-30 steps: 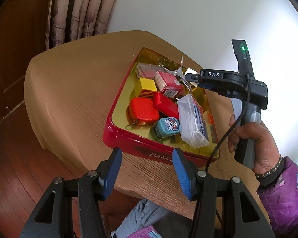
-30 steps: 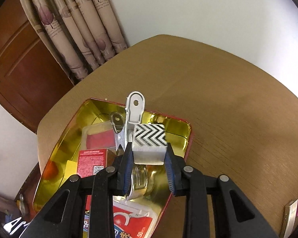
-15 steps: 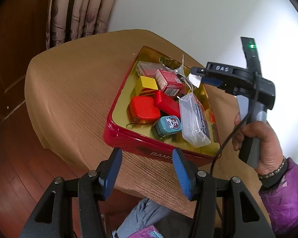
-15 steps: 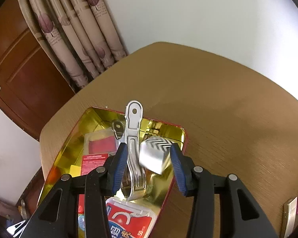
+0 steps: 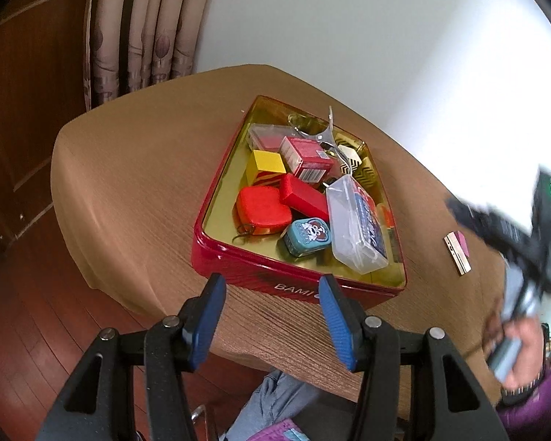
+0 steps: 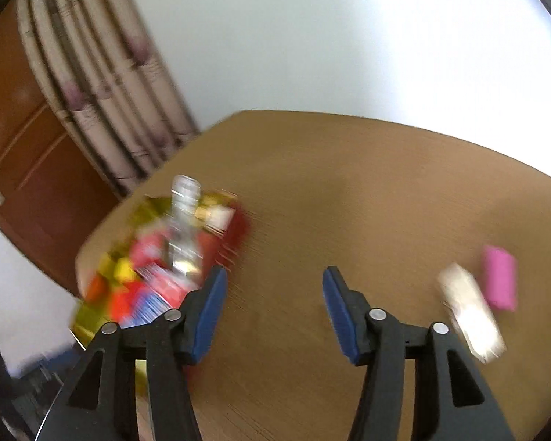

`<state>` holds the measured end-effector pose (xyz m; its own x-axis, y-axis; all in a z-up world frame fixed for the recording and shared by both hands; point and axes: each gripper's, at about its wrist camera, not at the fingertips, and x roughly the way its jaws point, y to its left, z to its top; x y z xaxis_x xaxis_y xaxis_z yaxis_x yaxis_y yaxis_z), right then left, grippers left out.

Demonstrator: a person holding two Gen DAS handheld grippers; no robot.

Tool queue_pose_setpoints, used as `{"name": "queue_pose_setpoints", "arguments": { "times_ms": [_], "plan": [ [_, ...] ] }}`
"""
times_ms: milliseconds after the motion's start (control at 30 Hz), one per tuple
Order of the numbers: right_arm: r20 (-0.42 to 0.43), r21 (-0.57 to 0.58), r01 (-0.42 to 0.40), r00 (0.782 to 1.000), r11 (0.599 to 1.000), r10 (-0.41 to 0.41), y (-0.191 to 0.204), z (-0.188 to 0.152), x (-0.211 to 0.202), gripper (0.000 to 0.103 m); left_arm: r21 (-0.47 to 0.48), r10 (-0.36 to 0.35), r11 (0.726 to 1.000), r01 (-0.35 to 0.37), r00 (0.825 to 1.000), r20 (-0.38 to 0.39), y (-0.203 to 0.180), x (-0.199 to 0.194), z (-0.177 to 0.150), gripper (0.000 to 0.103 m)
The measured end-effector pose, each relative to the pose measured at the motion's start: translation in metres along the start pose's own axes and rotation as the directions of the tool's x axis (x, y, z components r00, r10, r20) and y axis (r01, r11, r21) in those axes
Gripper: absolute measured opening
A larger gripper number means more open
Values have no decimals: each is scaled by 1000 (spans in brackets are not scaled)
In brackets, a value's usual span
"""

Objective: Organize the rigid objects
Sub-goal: 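Move the open right tool back over the ribbed gold bar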

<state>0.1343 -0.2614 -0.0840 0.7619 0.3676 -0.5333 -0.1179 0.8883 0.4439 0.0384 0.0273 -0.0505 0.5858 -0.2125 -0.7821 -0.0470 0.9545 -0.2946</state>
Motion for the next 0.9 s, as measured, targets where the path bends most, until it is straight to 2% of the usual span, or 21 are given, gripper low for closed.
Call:
{"name": "queue_pose_setpoints", "arguments": {
  "times_ms": [100,233,333,400,533,700,900],
  "plan": [
    [-18,50,75,997,996,-75,-47,-26,-21,54,17,11,1000,-12,1000,11,-5,-2,0,54],
    [-50,109,190,981,976,-186,-106,-63,-44,54,52,27,998,-28,999,19,-15,-3,-3,54],
    [-59,128,255,967,958,-250,-136,-86,-59,54,79,18,997,-20,1000,26,-26,-3,-7,54],
    [-63,142,268,963,953,-261,-149,-94,-64,56,111,14,994,-17,1000,28,-38,-3,-11,54],
    [-43,176,219,976,960,-215,-165,-95,-70,57,176,9,984,-11,1000,11,-67,1,-21,54],
    [-4,109,87,996,990,-87,-152,-71,-55,57,209,-17,978,21,1000,-21,-104,7,-25,54],
    [-58,117,12,998,993,-5,-150,-43,-15,56,284,-18,958,24,1000,-22,-140,7,-23,54]
  ]
}}
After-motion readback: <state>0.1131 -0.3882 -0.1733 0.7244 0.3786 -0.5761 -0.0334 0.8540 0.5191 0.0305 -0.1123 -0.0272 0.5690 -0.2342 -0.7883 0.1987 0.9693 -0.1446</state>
